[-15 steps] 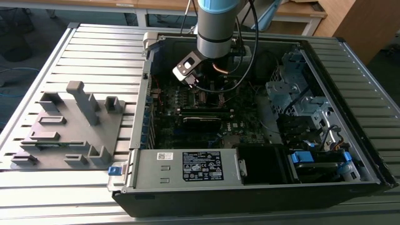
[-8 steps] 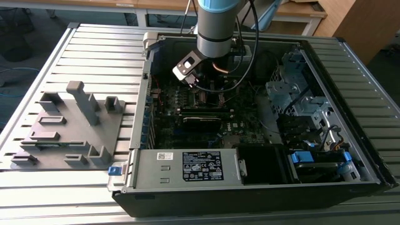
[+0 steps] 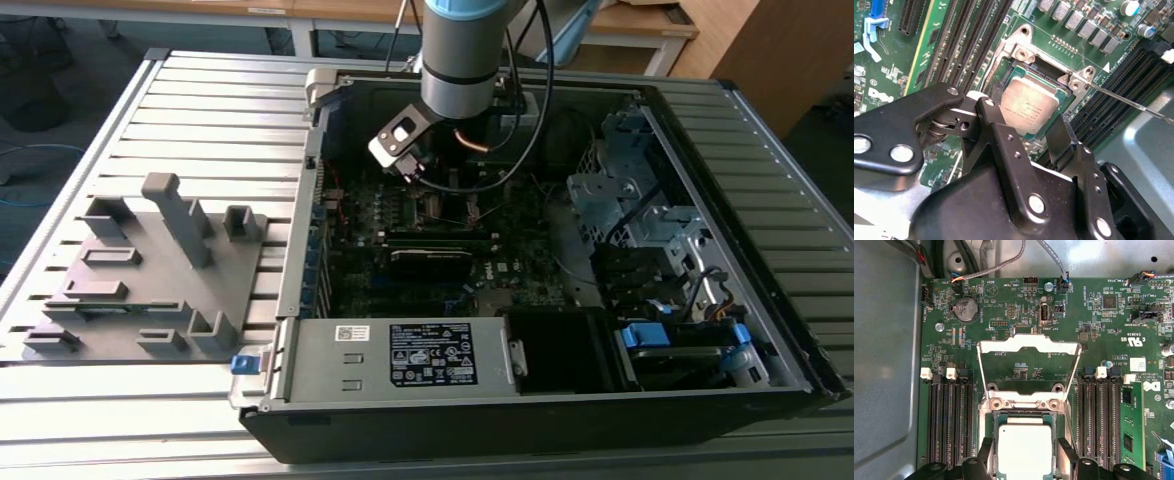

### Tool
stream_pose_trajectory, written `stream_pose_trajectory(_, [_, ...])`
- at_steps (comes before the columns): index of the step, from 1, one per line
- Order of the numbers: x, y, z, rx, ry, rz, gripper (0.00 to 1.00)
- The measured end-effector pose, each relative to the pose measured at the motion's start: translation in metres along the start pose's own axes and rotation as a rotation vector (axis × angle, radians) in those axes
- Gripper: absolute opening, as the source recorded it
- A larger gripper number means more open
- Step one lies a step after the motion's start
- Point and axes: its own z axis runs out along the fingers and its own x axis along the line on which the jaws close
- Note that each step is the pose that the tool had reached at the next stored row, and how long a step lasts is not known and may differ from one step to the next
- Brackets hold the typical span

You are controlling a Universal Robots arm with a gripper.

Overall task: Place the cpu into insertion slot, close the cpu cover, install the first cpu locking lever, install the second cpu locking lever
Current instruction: 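Place the cpu into insertion slot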

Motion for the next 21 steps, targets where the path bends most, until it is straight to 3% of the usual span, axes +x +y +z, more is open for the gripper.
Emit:
stream_pose_trajectory(8, [0.0000, 0.0000, -0.0004, 0.0001, -0.0002, 0.000, 0.60])
stream_pose_trajectory(11, [0.0000, 0.0000, -0.0006, 0.0001, -0.0002, 0.000, 0.47])
stream_pose_trajectory(21, [0.0001, 0.0001, -0.0010, -0.0001, 0.0001, 0.000, 0.39])
